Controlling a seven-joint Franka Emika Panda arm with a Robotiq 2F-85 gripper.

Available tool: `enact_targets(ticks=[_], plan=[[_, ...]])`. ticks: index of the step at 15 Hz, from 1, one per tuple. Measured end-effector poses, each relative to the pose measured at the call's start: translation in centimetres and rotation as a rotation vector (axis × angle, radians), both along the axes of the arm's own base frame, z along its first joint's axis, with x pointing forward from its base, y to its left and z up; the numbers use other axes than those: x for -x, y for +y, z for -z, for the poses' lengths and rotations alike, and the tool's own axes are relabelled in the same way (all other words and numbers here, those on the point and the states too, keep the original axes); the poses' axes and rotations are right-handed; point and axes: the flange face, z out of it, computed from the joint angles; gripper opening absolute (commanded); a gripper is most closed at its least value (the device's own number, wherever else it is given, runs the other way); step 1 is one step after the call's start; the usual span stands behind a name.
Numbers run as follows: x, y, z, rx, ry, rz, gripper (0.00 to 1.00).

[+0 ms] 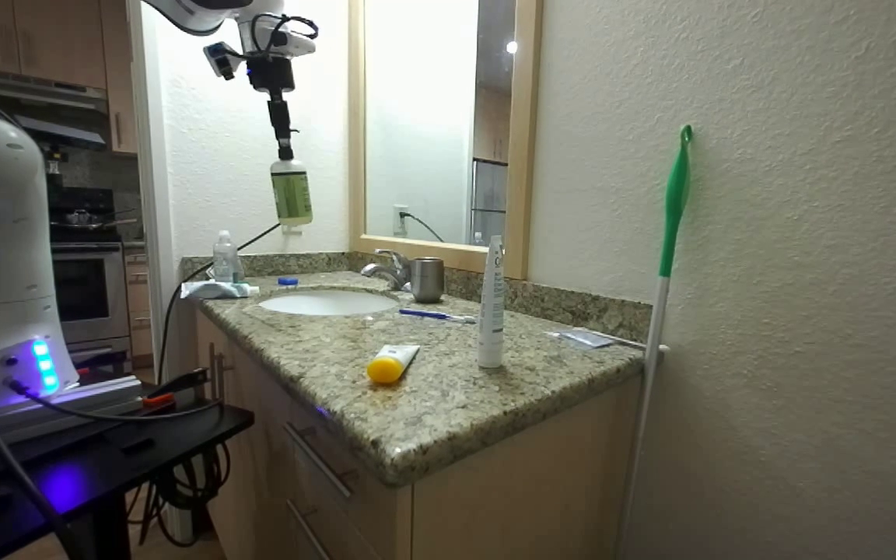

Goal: Pick up the green bottle and move it to the left.

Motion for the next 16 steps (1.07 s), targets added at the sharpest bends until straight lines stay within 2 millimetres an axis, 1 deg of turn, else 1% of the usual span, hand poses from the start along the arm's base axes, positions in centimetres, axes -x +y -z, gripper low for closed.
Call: enact_targets(ticks=[1,2,3,4,6,8,9,10,11,12,13,15,16], plan=[[-1.3,-0.3,0.2,0.018,-0.006,-0.006,0.08],[-3.2,-0.2,0.5,0.037,-0.011,-0.021,0.08],[-5.4,0.4,0.7,0.054,-0.013,-0.043,0.08],[-7.7,1.2,1.2,0.068,-0.010,-0.070,0.08],[-12.3,3.8,2.5,0.083,0.004,-0.115,0.08],[-16.0,6.1,4.7,0.118,0.039,-0.152,0.08],[-17.5,7.1,5.8,0.128,0.053,-0.167,0.30],[-18.2,7.6,6.7,0.124,0.066,-0.173,0.30],[-18.4,7.7,7.2,0.121,0.074,-0.174,0.30],[-18.3,7.5,7.0,0.121,0.072,-0.170,0.30],[-18.1,7.3,6.7,0.122,0.066,-0.164,0.08],[-17.9,7.1,6.2,0.123,0.059,-0.160,0.08],[-18.0,6.8,6.4,0.122,0.060,-0.147,0.08]])
